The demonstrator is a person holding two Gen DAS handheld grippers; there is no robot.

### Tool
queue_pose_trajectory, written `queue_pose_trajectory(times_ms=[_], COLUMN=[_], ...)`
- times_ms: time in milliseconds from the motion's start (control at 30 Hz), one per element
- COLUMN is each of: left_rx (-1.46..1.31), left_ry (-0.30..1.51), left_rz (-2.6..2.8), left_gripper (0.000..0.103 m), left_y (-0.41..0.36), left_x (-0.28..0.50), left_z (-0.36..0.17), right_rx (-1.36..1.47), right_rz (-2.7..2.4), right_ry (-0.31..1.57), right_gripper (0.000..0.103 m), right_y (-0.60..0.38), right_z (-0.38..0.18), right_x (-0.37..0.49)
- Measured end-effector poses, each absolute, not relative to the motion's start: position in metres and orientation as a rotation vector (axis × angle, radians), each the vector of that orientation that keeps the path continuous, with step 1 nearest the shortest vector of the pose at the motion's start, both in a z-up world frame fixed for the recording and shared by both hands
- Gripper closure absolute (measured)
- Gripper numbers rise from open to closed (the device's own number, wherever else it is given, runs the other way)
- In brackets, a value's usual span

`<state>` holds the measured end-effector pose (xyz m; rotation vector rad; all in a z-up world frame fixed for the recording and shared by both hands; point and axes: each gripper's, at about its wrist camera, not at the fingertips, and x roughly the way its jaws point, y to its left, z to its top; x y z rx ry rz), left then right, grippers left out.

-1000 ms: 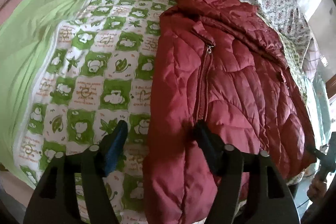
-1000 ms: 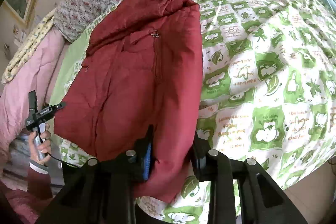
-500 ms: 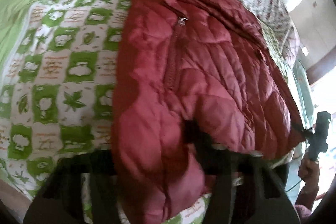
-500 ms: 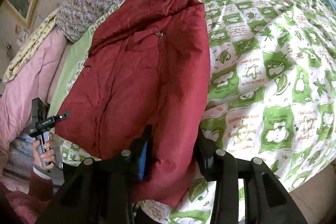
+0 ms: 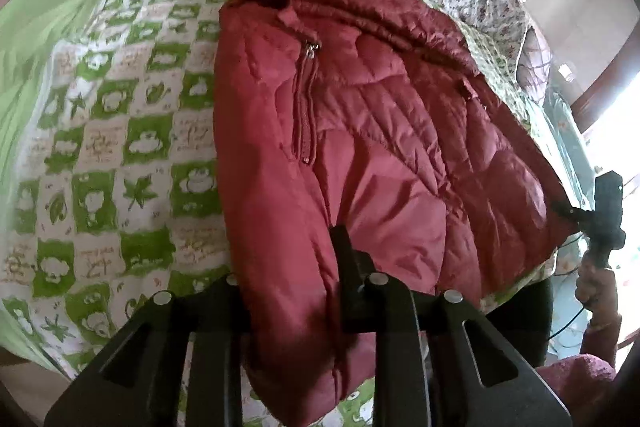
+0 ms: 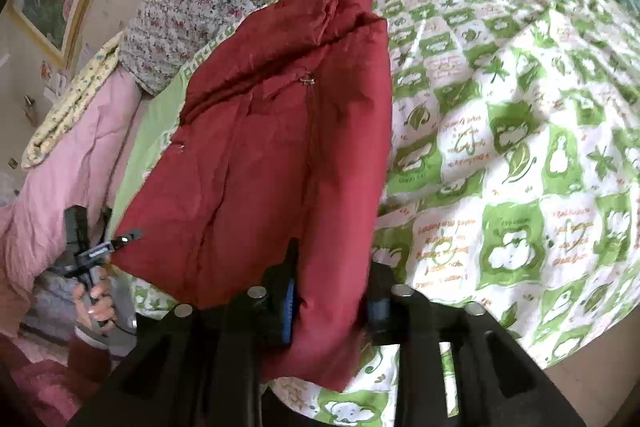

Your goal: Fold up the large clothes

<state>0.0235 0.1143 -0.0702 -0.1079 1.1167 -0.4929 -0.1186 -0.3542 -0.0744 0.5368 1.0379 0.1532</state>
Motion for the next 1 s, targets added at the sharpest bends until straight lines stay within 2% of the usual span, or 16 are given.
queue_pose_trajectory(times_ms=[67, 233, 300, 367, 400, 433, 533, 700, 1000], left_rx=[-0.103, -0.081, -0.056, -0.034, -0.028, -0.025, -0.047, -0.091, -0.153], left_ry=[1.117, 1.125, 1.120, 1.105, 1.097, 1.085, 1.049, 0.988, 0.866], left_rz=[-0.502, -0.531, -0.537, -0.535, -0.537, -0.539, -0.550, -0.556, -0.533], left_gripper=[0.079, 0.079, 0.079, 0.079, 0.082, 0.084, 0.086, 0.087, 0.087], left_y=[0.117, 0.115, 0.112, 0.109, 0.108, 0.107, 0.108, 0.111, 0.110], left_x=[0.021, 0.013, 0.011, 0.009, 0.008, 0.007, 0.006, 0.007, 0.021], left_z=[-0.071, -0.074, -0.075, -0.074, -0.073, -0.069, -0.059, -0.037, 0.002], right_rx=[0.533, 0.510, 0.499, 0.488, 0.488, 0.490, 0.504, 0.542, 0.526], right_rz=[0.162, 0.192, 0.198, 0.196, 0.196, 0.197, 0.215, 0.251, 0.305], right_ry=[1.049, 1.075, 1.068, 1.068, 1.068, 1.067, 1.044, 0.974, 0.830], right_gripper=[0.057, 0.045, 0.043, 0.050, 0.063, 0.068, 0.073, 0.077, 0.078], right_y=[-0.353, -0.342, -0.339, -0.338, -0.337, -0.337, -0.338, -0.339, -0.335], right_z=[-0.076, -0.083, -0.084, -0.083, -0.082, -0.082, -0.077, -0.063, -0.022], right_x=[-0.120, -0.121, -0.120, -0.117, -0.117, -0.116, -0.115, -0.112, -0.096])
